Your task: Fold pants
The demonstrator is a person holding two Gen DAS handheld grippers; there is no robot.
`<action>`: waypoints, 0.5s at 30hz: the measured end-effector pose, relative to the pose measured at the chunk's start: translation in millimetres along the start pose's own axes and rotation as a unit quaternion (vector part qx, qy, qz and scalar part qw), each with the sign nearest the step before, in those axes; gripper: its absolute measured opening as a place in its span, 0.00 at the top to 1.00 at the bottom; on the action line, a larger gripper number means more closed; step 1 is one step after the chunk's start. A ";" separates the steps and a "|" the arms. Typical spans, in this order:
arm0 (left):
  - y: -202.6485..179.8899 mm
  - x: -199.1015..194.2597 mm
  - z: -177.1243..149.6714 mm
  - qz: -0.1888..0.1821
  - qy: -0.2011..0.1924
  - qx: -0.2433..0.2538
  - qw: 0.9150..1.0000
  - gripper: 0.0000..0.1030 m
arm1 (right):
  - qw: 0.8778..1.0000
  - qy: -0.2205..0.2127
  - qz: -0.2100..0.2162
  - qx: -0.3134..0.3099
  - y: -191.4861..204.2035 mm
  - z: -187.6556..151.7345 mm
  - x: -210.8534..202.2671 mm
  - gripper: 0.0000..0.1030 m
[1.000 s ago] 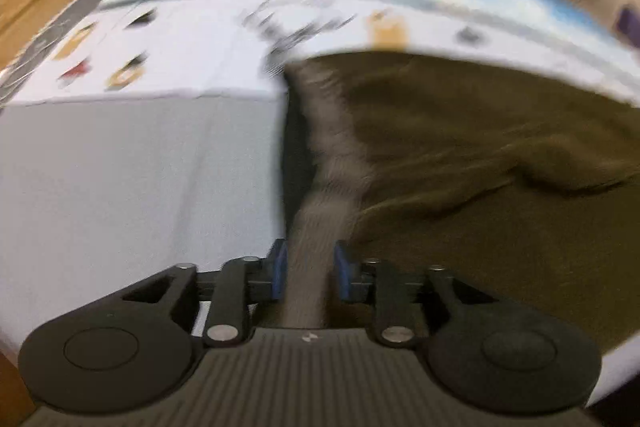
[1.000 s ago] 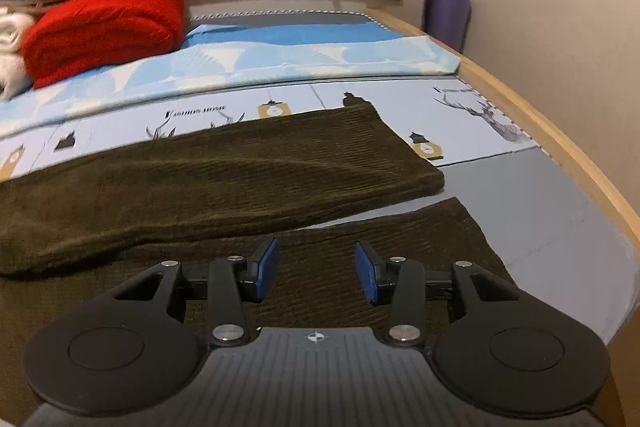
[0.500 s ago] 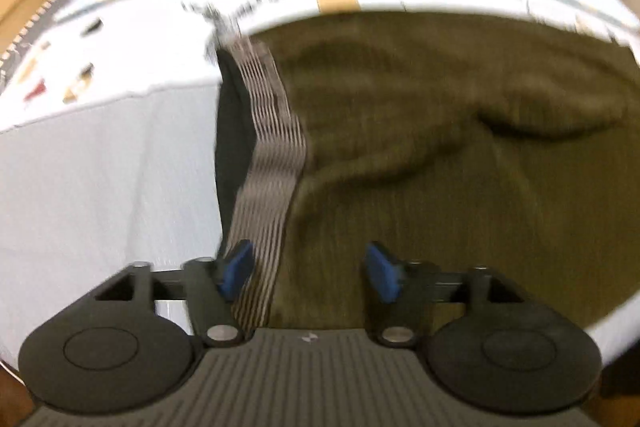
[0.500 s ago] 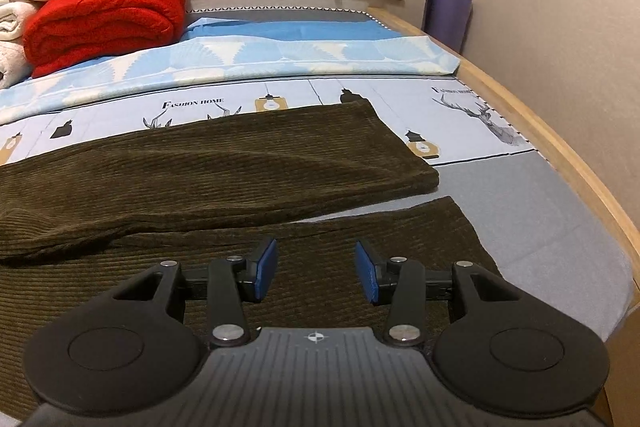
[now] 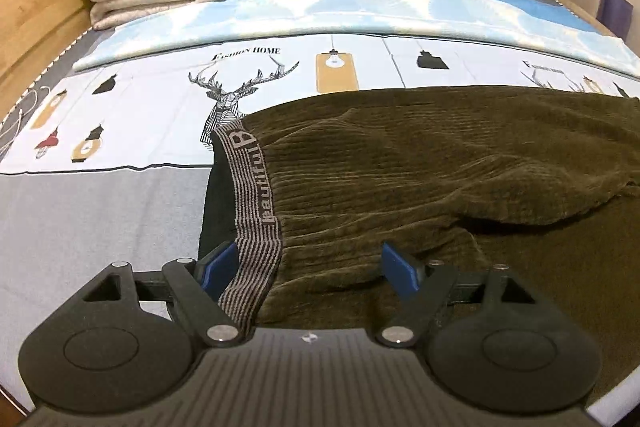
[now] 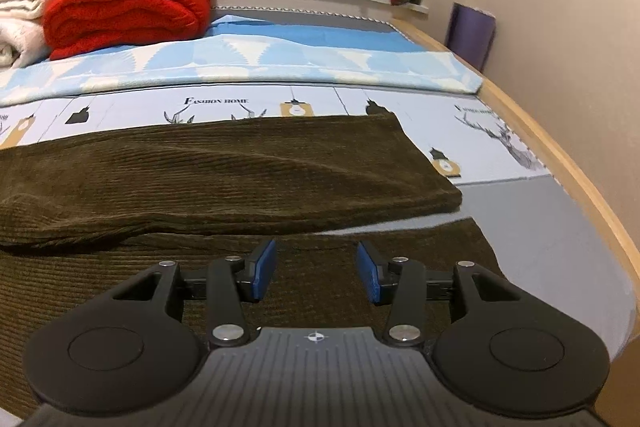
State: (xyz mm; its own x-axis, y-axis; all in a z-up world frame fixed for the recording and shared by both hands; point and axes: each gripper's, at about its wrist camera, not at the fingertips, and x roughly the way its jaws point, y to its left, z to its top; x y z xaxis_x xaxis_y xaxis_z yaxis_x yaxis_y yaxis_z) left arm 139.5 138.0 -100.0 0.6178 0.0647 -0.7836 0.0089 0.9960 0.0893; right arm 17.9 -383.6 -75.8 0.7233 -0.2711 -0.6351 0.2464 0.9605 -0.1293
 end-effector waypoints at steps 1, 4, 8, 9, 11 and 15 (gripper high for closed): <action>-0.3 1.8 1.4 0.005 0.000 -0.002 1.000 0.19 | 1.000 -0.002 -0.002 -0.002 1.9 1.4 0.9 0.55; 0.9 5.6 8.4 0.019 -0.004 -0.017 1.000 0.19 | 1.000 -0.008 -0.004 0.000 7.3 5.5 2.9 0.55; 1.8 9.6 17.6 0.018 -0.007 -0.034 0.999 0.19 | 1.000 -0.017 0.002 0.003 12.5 10.6 3.7 0.55; 0.8 11.8 20.2 0.013 -0.008 -0.035 0.999 0.19 | 1.000 -0.019 0.005 0.003 13.8 11.8 3.8 0.55; -3.3 14.3 25.4 0.007 -0.019 -0.022 1.000 0.19 | 1.000 -0.020 0.010 0.004 15.7 13.8 4.8 0.55; -3.6 24.5 40.3 -0.011 -0.048 -0.030 0.998 0.19 | 1.000 -0.014 0.018 0.003 20.8 16.0 8.4 0.55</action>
State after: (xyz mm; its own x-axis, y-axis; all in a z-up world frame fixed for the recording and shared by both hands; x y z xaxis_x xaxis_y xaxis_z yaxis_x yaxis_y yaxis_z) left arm 186.3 133.5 -94.7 0.6903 0.0388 -0.7225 -0.0212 0.9992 0.0334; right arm 39.5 -366.9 -71.6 0.7498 -0.2389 -0.6171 0.2247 0.9691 -0.1022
